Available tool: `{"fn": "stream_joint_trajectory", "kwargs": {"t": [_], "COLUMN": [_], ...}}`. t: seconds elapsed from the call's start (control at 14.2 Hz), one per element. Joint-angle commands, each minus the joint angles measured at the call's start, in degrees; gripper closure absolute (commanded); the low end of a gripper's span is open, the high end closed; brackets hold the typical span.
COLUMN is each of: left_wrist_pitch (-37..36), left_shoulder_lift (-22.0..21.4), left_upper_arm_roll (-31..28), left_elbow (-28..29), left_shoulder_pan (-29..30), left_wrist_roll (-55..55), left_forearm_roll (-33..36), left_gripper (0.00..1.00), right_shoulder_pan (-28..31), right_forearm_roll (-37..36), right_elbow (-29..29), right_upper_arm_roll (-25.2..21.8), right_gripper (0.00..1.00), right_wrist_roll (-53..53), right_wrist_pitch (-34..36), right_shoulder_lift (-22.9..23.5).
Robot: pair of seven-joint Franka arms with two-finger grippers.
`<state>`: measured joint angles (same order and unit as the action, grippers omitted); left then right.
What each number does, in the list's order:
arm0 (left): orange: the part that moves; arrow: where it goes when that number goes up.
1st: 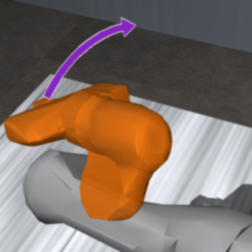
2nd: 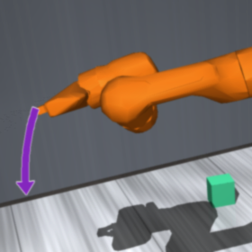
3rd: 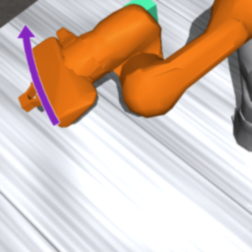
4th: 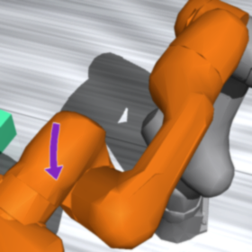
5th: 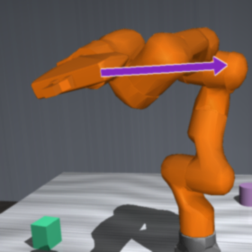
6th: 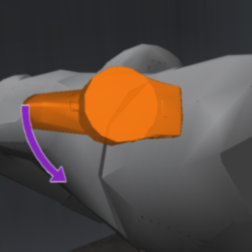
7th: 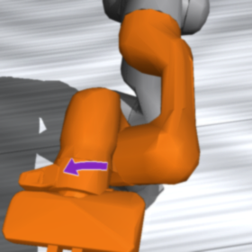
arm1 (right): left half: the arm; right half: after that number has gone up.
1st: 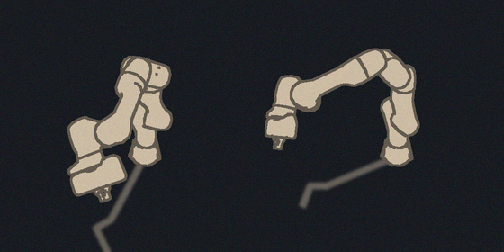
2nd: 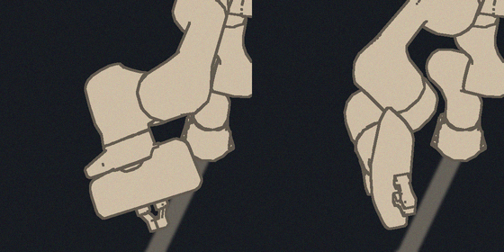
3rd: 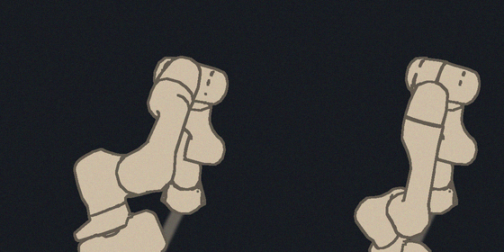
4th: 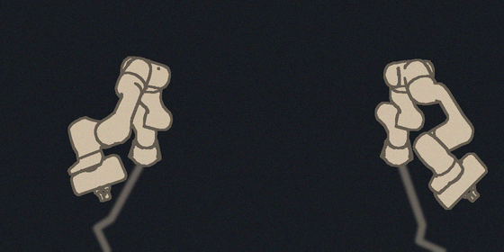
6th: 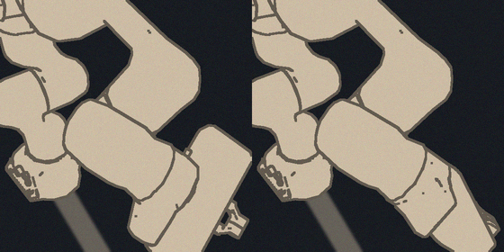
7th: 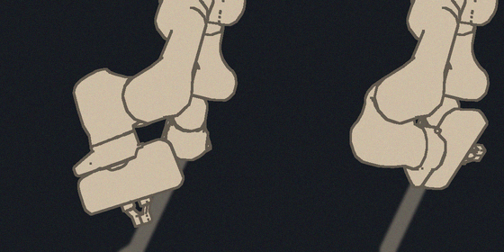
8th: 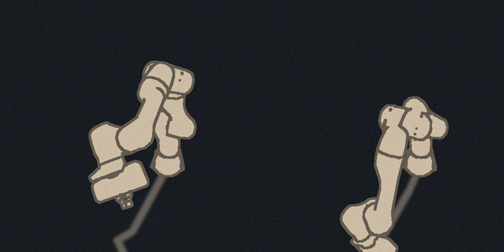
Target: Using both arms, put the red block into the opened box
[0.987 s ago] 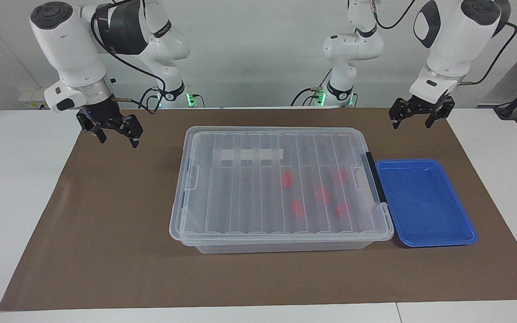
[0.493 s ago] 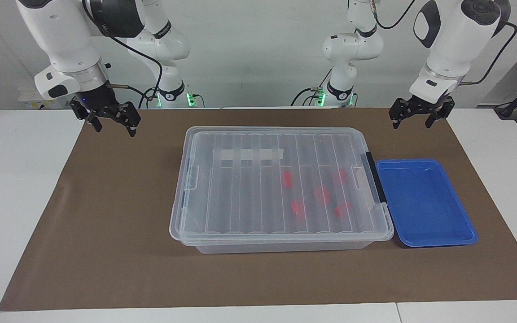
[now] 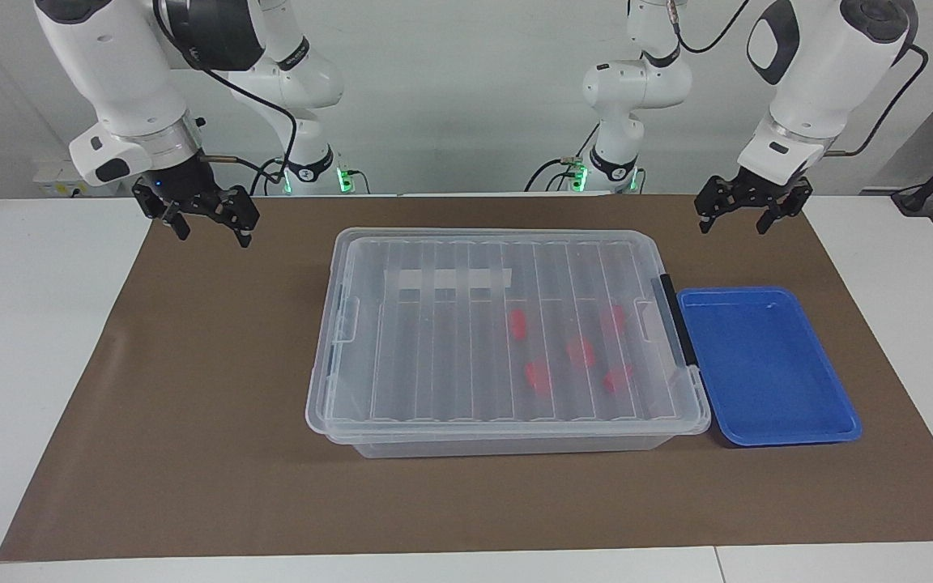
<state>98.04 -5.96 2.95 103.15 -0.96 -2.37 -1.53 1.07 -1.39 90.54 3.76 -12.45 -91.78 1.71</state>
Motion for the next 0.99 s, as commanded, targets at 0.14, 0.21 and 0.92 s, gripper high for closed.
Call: {"fn": "stream_joint_trajectory", "kwargs": {"t": [0.14, 0.21, 0.92], "left_wrist_pitch": [0.76, 0.4, 0.49], "left_shoulder_lift": [-1.69, -1.77, -1.69], "left_upper_arm_roll": [0.13, 0.13, 0.04], "left_elbow": [1.88, 1.88, 1.88], "left_shoulder_pan": [0.43, 0.34, 1.13], "left_wrist_roll": [-0.35, -0.35, -0.35], "left_forearm_roll": [-1.2, -1.2, -1.2], "left_gripper": [0.0, 0.0, 0.0], "right_shoulder_pan": [0.33, 0.33, 0.33], "right_forearm_roll": [0.69, 0.69, 1.74], "right_elbow": [1.22, 1.31, 2.01], "right_upper_arm_roll": [0.29, 0.29, 0.29], "right_gripper": [0.0, 0.0, 0.0], "right_wrist_roll": [1.9, 1.9, 1.9], "right_wrist_pitch": [0.38, 0.38, -0.15], "right_shoulder_lift": [-0.57, -0.66, -0.92]}}
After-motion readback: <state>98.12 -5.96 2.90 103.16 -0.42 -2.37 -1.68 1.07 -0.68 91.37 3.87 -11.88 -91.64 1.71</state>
